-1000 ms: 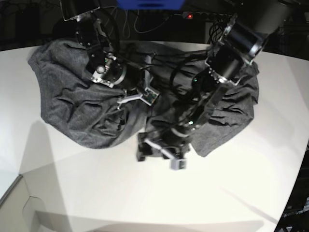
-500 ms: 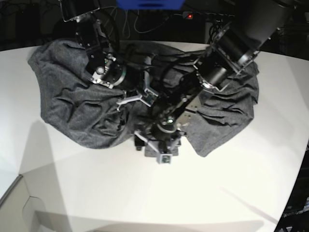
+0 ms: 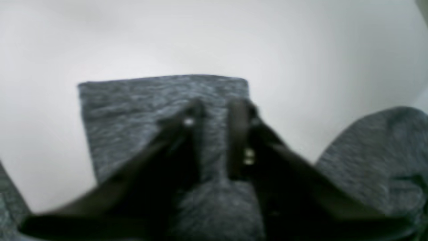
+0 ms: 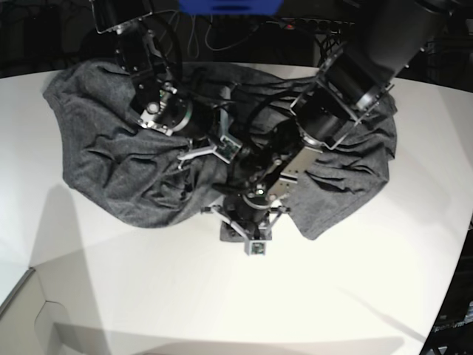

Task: Layout the t-shirt on the table in an organized manner, then fold the t-shirt properly
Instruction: 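Reach the left gripper across and grasp the shirt near the right gripper, then pull the grasped fabric with the left gripper back toward its side, then grasp the shirt edge with the left gripper and hold it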

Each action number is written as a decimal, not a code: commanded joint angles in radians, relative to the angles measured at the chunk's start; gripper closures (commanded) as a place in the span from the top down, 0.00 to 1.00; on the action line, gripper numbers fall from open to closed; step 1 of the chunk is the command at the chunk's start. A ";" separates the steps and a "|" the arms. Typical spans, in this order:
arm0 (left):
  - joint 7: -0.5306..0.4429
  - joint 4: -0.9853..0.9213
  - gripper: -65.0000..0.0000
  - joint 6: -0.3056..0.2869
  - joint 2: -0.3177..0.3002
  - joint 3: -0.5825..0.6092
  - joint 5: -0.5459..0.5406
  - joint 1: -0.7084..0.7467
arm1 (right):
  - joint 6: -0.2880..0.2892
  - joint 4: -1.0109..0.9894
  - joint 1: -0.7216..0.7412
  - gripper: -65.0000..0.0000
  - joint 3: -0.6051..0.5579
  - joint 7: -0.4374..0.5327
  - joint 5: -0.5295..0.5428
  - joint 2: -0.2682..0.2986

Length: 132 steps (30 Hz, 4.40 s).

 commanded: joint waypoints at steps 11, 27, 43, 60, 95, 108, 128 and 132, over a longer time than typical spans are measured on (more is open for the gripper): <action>0.109 0.270 0.00 0.003 -0.040 -0.169 -0.020 0.024 | -0.001 0.017 0.010 0.00 0.001 0.025 0.015 -0.003; 0.228 0.746 0.00 -0.037 -0.287 -0.689 -0.280 0.402 | -0.001 -0.015 0.012 0.00 0.001 0.028 0.015 -0.003; 0.241 0.694 0.27 -0.422 -0.293 -0.997 -0.353 0.679 | -0.001 -0.038 0.035 0.00 -0.002 0.031 0.015 -0.008; 0.236 0.692 0.51 -0.431 -0.230 -0.905 -0.361 0.544 | -0.001 -0.036 0.035 0.00 -0.005 0.031 0.015 -0.009; 0.238 0.554 0.49 0.039 -0.180 -0.772 -0.257 0.408 | -0.001 -0.038 0.035 0.00 -0.001 0.031 0.015 -0.009; 0.224 0.631 0.00 0.028 -0.178 -0.782 -0.260 0.428 | -0.001 -0.038 0.035 0.00 -0.001 0.031 0.015 -0.005; 0.169 0.754 0.35 0.111 -0.210 -0.813 -0.258 0.503 | -0.001 -0.038 0.035 0.00 -0.007 0.029 0.015 -0.008; 0.164 0.757 0.56 0.295 -0.218 -0.727 -0.258 0.474 | -0.001 -0.038 0.035 0.00 -0.007 0.029 0.015 -0.008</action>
